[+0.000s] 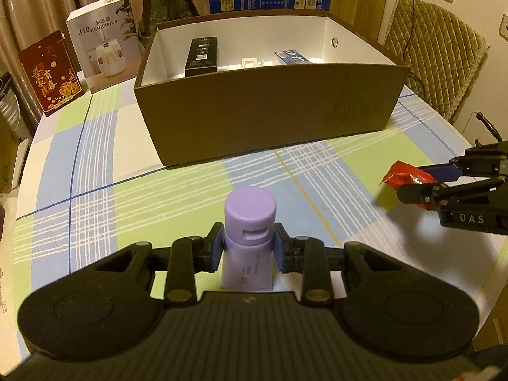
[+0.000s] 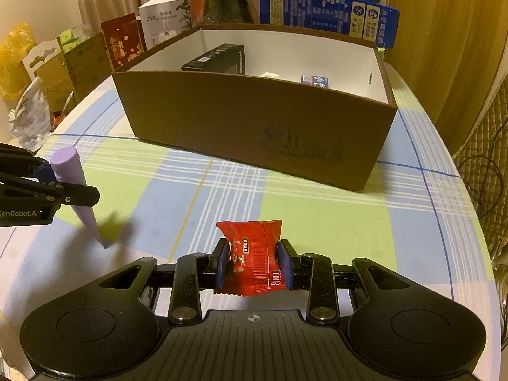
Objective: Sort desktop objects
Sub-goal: 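Carry the purple tube and red wrapper into the brown box and release both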
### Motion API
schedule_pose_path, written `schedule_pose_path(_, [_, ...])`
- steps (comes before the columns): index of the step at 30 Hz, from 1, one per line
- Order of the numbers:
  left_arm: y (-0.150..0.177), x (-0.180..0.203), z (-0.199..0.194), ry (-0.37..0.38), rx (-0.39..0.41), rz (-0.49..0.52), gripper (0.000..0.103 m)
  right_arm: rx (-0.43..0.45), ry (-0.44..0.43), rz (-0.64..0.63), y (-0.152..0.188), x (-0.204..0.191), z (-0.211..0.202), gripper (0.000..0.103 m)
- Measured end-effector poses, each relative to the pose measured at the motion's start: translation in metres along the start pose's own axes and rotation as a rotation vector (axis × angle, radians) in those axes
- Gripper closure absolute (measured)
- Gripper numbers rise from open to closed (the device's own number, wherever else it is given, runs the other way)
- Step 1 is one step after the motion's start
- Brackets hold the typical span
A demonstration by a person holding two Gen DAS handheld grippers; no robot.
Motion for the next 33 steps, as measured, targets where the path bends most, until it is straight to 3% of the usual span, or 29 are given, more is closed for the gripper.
schedule_pose_path(16, [-0.039, 0.000, -0.017, 0.023, 0.062, -0.003, 0.076, 0.067, -0.027, -0.009, -0.031, 0.001, -0.008, 0.072])
schedule_pose_path(33, [-0.152, -0.009, -0.014, 0.041, 0.234, 0.033, 0.076, 0.244, -0.067, 0.009, -0.140, 0.029, -0.005, 0.072])
Point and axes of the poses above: each gripper's, at about its wrist camera, not at the fingertips, and z roughly the way its jaws point, x to its right, y to its underside, the point moved 8 cm from there along z, roughly the way its jaws point, and after that the axes turned 15 degrees about x, right-handed, at the moved point
